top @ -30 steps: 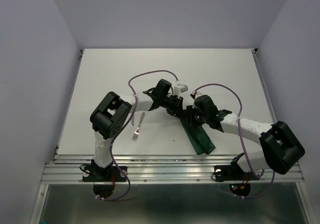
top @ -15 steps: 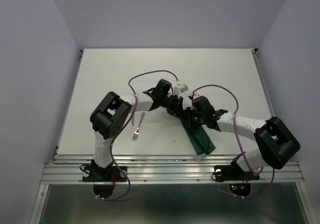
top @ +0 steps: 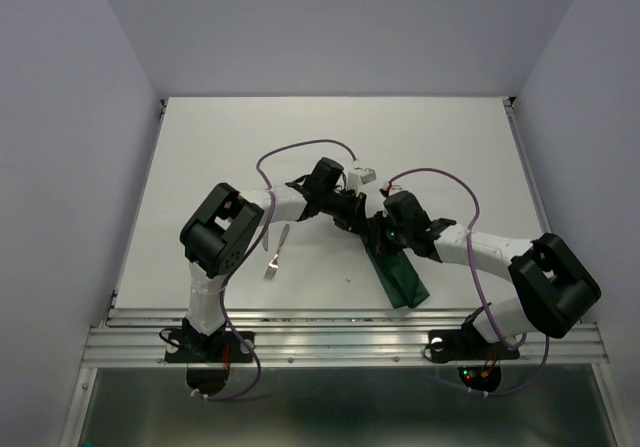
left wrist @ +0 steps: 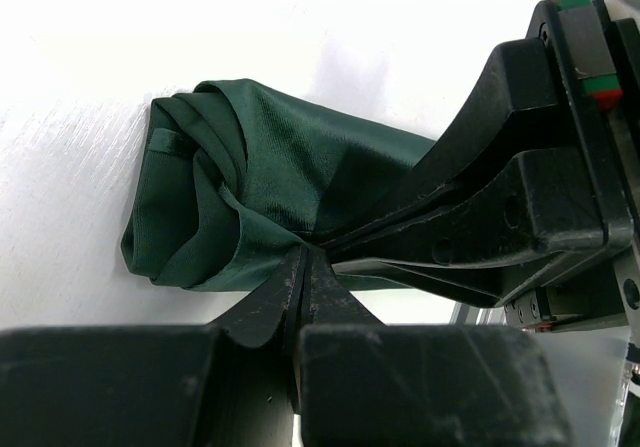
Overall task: Fold the napkin into a case and place the utensils inside
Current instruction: Stuff the top corner of the smaller-rectangle-folded napkin into the folded napkin.
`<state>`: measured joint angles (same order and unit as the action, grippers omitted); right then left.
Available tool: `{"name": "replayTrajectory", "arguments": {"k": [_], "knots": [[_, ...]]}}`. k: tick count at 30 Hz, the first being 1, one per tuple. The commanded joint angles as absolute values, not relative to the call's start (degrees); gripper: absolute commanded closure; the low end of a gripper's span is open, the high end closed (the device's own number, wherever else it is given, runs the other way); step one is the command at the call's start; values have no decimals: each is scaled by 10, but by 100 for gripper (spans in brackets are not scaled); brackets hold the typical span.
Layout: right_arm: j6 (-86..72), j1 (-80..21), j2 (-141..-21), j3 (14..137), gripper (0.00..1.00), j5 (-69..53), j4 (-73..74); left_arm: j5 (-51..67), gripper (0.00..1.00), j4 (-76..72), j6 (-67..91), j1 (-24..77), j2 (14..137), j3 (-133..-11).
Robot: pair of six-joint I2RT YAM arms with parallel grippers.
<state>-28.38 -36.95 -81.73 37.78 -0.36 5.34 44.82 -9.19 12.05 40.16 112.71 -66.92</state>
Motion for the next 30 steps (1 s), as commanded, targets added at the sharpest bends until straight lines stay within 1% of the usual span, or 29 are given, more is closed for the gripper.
{"name": "replayTrajectory", "arguments": {"k": [1, 6, 18, 30], "knots": [[-301, -375, -800, 393, 99, 10, 10, 467, 100, -107, 120, 405, 1127, -674], [-305, -375, -810, 400, 99, 7, 6, 469, 100, -111, 121, 405, 1129, -674], [-334, -375, -818, 385, 99, 5, -73, 470, 100, -117, 125, 406, 1135, -671], [-373, -375, -867, 375, 99, 21, -110, 453, 100, -117, 134, 405, 1136, -670]]}}
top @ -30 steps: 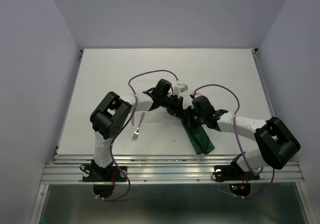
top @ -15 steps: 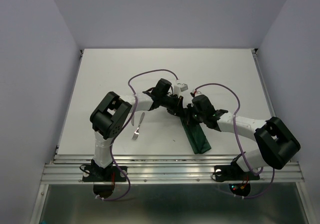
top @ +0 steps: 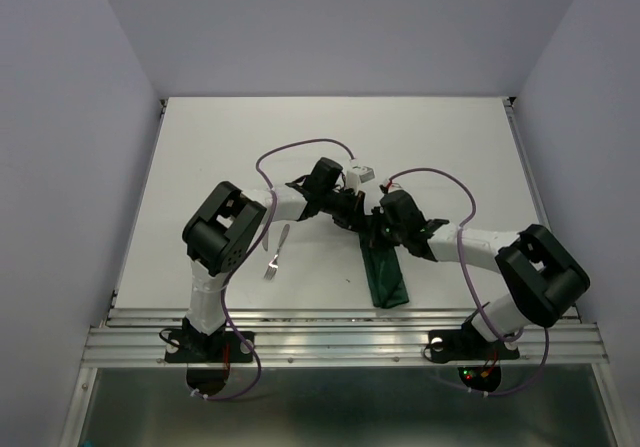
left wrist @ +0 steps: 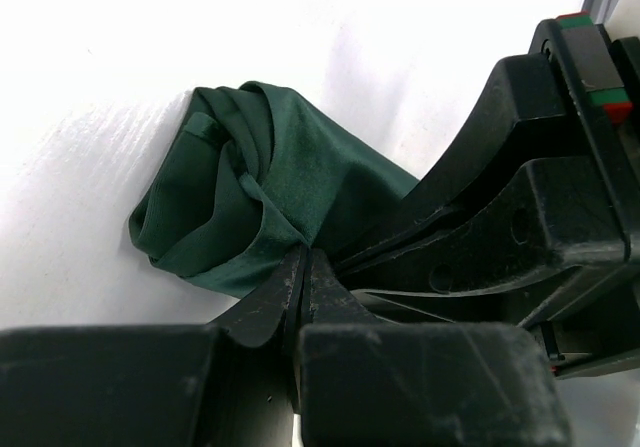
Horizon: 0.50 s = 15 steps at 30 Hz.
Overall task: Fold the napkin into a case and place the utensils inside
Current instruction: Stuff the top corner of the smaller-rectangle-folded napkin into the folded napkin.
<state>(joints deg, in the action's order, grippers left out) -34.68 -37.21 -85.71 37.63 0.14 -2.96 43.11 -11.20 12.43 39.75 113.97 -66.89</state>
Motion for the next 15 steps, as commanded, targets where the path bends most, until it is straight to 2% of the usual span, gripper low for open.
{"name": "replayTrajectory", "arguments": {"k": [1, 6, 7, 10, 11, 13, 14, 15], "knots": [[-378, -375, -869, 375, 99, 20, -112, 446, 100, -116, 135, 405, 1137, -670], [-384, -375, -880, 376, 99, 25, -112, 418, 100, -97, 140, 405, 1137, -677], [-385, -375, -882, 376, 99, 26, -112, 407, 93, -92, 141, 405, 1136, -680], [-386, -375, -886, 375, 99, 28, -112, 393, 82, -78, 142, 406, 1133, -685], [-387, -375, -887, 374, 99, 28, -111, 386, 74, -75, 144, 405, 1131, -686], [-388, -375, -888, 373, 99, 30, -112, 379, 65, -67, 145, 405, 1125, -687], [-390, -375, -887, 371, 99, 32, -111, 375, 56, -62, 146, 405, 1122, -687], [-389, -375, -888, 369, 99, 33, -112, 373, 52, -60, 147, 406, 1118, -686]]}}
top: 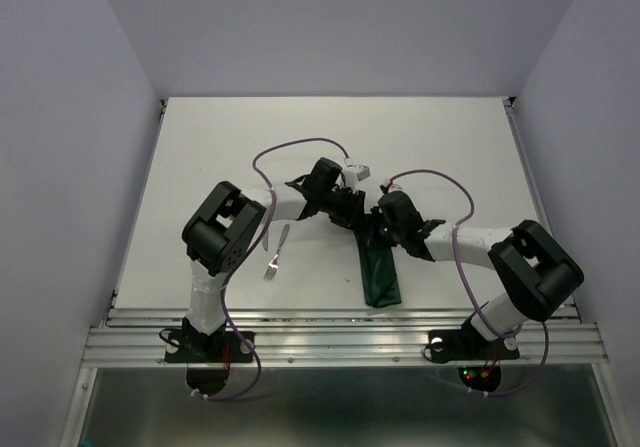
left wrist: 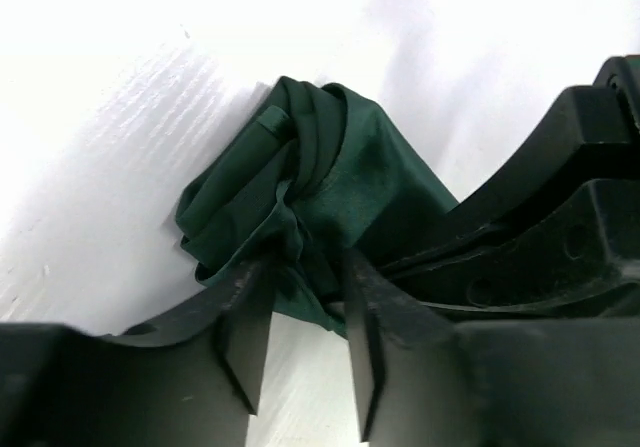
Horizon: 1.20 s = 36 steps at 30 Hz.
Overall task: Fold the napkin into a case and place the utensils inside
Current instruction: Stuff the top corner of the smaller-rectangle-folded napkin into the folded napkin.
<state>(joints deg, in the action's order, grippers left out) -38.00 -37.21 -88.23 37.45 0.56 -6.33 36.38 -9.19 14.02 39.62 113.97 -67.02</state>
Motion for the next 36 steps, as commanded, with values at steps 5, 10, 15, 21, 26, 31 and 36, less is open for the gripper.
{"name": "replayTrajectory", "arguments": {"k": [5, 10, 15, 21, 26, 31, 36], "knots": [[-393, -375, -886, 366, 99, 39, -110, 352, 31, -44, 146, 405, 1089, -681], [-398, -375, -882, 366, 99, 47, -106, 333, 25, -26, 150, 405, 1066, -677], [-399, -375, -882, 367, 99, 51, -103, 321, 25, -23, 158, 405, 1048, -665], [-400, -375, -878, 368, 99, 51, -98, 277, 48, -50, 208, 400, 1025, -625], [-393, -375, -870, 367, 99, 45, -96, 264, 75, -69, 233, 395, 1034, -622], [-388, -375, -864, 365, 99, 42, -93, 255, 77, -66, 236, 395, 1059, -651], [-387, -375, -864, 360, 99, 39, -92, 242, 87, -62, 244, 392, 1086, -690]]}}
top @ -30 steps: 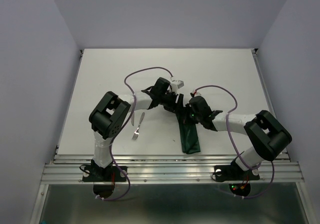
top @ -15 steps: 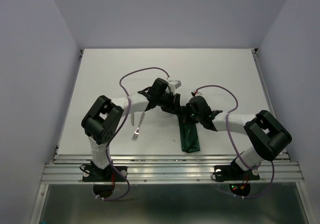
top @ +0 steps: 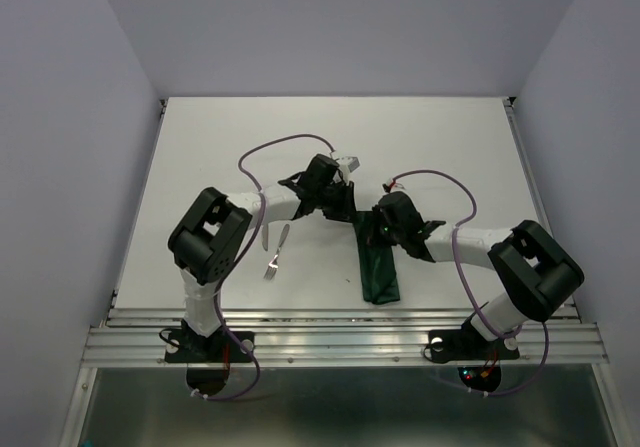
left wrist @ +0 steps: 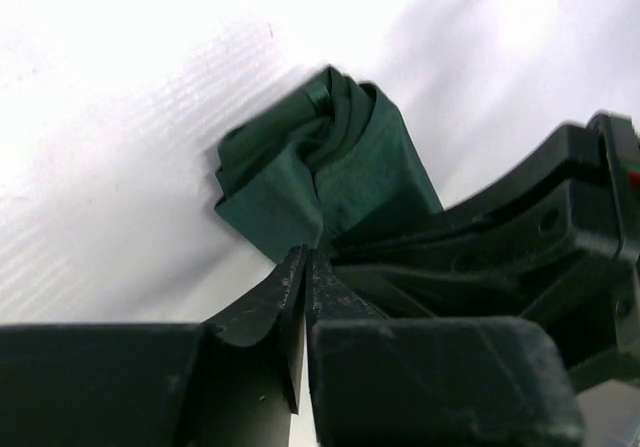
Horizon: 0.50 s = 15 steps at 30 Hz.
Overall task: Fold the napkin into a case and place the utensils inside
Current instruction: Stuff the top corner of the smaller-rectangle-folded napkin into the folded napkin.
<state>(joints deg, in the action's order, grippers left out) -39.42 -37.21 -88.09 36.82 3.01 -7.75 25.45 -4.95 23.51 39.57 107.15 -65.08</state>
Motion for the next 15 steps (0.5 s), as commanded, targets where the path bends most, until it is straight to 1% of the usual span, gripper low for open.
{"name": "replayTrajectory", "arguments": {"k": [1, 3, 4, 7, 8, 13, 15], "knots": [[-388, -375, -864, 361, 99, 39, -92, 242, 87, -61, 245, 391, 1099, -696], [-389, -375, -865, 361, 99, 40, -93, 241, 89, -59, 244, 391, 1111, -714], [-389, -375, -865, 363, 99, 41, -92, 243, 92, -58, 245, 391, 1123, -720], [-388, -375, -870, 372, 99, 40, -92, 249, 94, -55, 244, 391, 1142, -744], [-387, -375, -874, 373, 99, 40, -91, 252, 98, -55, 243, 391, 1145, -746], [-386, -375, -887, 384, 99, 41, -91, 272, 99, -51, 232, 395, 1155, -747], [-387, -375, -883, 388, 95, 46, -87, 265, 99, -50, 231, 395, 1143, -737]]}}
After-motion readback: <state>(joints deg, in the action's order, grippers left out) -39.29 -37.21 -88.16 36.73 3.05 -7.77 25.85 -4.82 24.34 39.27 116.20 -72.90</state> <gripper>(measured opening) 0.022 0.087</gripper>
